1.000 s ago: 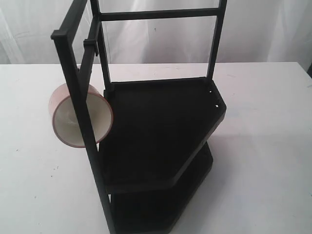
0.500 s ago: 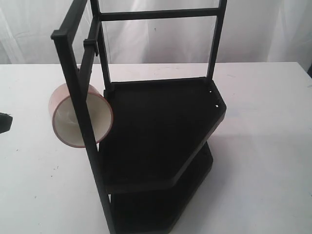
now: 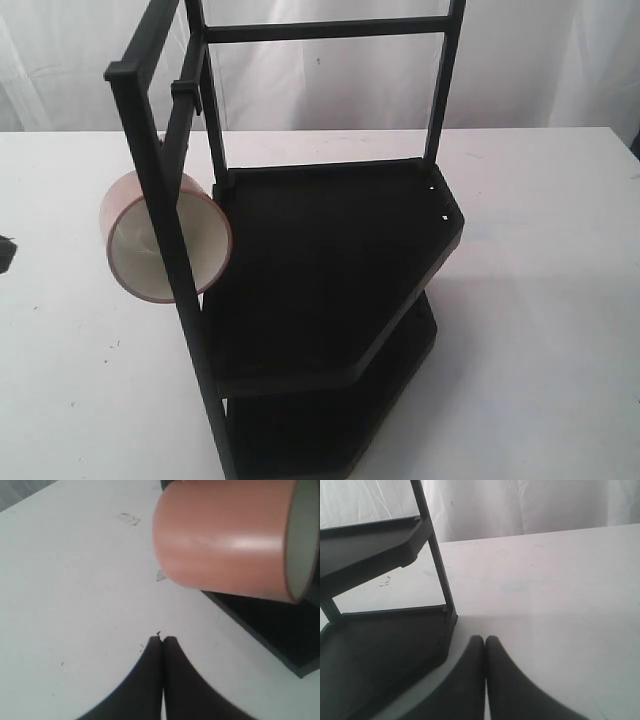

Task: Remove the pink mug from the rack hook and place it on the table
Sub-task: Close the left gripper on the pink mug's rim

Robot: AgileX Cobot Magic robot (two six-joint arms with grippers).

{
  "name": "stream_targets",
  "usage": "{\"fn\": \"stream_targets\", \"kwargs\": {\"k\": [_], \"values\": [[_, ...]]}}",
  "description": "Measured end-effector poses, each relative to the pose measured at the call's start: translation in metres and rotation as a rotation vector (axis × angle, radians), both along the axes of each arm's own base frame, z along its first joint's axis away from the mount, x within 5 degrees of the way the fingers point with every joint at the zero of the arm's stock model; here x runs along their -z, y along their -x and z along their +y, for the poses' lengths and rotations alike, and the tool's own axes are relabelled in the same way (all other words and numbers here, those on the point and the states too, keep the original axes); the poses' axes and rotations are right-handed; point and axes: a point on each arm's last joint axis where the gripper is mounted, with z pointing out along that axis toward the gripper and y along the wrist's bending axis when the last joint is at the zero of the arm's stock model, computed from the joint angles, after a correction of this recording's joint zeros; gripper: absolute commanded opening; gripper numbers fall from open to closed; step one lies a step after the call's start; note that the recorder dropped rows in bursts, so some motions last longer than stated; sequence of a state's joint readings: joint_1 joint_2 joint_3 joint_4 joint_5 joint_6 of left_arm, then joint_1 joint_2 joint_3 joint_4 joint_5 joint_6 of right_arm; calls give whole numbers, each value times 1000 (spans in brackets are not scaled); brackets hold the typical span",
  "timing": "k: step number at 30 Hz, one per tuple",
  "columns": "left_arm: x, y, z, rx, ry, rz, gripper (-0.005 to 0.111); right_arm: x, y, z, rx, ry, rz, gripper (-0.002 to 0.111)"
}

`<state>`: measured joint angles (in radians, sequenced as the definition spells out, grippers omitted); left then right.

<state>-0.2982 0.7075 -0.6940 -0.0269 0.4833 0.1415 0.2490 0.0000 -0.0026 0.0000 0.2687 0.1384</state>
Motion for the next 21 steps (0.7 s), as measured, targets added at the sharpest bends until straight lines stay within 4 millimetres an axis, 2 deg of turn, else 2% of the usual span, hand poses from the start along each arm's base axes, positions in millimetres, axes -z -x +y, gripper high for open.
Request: {"fn": "stream_targets", "kwargs": {"k": [2,4,8,12,21], "values": [[-4,3,8,-114,-42,-45,17,0,0,0,0,0,0,0],[-10,5,7,-187,26,-96,34,0,0,0,0,0,0,0],[-15,10,-15,-78,164,-128,59,0,0,0,0,-2,0,0],[0,0,-44,8,137,-72,62,0,0,0,0,-2,0,0],[13,-16,-56,9,32,-53,62,0,0,0,0,-2,0,0]]}}
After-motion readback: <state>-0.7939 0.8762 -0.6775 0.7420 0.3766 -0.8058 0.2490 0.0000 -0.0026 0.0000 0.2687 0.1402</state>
